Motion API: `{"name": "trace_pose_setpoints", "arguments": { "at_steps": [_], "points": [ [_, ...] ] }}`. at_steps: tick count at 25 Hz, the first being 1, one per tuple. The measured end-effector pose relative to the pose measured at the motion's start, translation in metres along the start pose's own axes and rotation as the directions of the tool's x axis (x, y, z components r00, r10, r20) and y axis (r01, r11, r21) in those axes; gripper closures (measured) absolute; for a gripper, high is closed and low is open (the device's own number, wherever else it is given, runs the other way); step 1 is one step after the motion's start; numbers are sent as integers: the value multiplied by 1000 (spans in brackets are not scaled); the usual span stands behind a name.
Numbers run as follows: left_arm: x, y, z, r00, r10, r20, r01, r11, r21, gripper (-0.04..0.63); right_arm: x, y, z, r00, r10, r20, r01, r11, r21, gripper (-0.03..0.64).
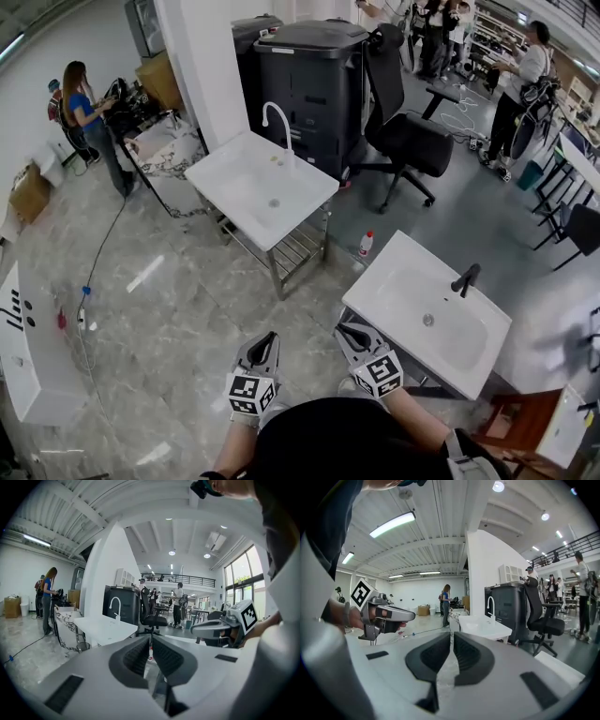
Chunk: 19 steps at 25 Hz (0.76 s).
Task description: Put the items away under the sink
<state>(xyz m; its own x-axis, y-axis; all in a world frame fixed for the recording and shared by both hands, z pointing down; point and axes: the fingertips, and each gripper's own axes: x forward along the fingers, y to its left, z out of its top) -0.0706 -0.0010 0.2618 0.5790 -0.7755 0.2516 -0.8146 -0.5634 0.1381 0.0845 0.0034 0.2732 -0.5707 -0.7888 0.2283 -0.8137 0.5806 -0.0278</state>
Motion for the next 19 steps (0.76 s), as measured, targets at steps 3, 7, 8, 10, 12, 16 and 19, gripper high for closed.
{"name": "trace_pose_setpoints", "arguments": {
  "at_steps": [3, 7, 8, 10, 12, 16, 19],
  "points": [
    [2, -8, 3, 1000, -18, 5, 18, 1000, 3, 572, -6, 2, 3, 1000, -8, 11, 7, 1000, 3, 572],
    [5, -18, 2, 999, -38, 1, 38, 999, 6, 572, -17, -1, 2, 999, -28, 21, 27, 1000, 15, 572],
    [5, -21, 2, 999, -42, 0, 42, 999, 7, 572, -20, -3, 1, 999, -33, 20, 32, 999, 19, 572],
    [7, -25, 1, 999, -48, -3, 48, 999, 10, 572, -25, -6, -1, 999, -43, 20, 43, 999, 25, 572],
    [9, -30, 1, 999, -54, -7, 54, 998, 15, 572, -30, -10, -3, 998, -53, 21, 53, 998, 32, 572],
    [16, -38, 2, 998, -63, -11, 64, 998, 24, 572, -37, -20, -5, 997, -72, 24, 71, 996, 45, 572],
    [21, -43, 2, 998, -64, -13, 64, 998, 24, 572, -43, -30, -5, 996, -87, 26, 85, 995, 52, 572]
  ]
}}
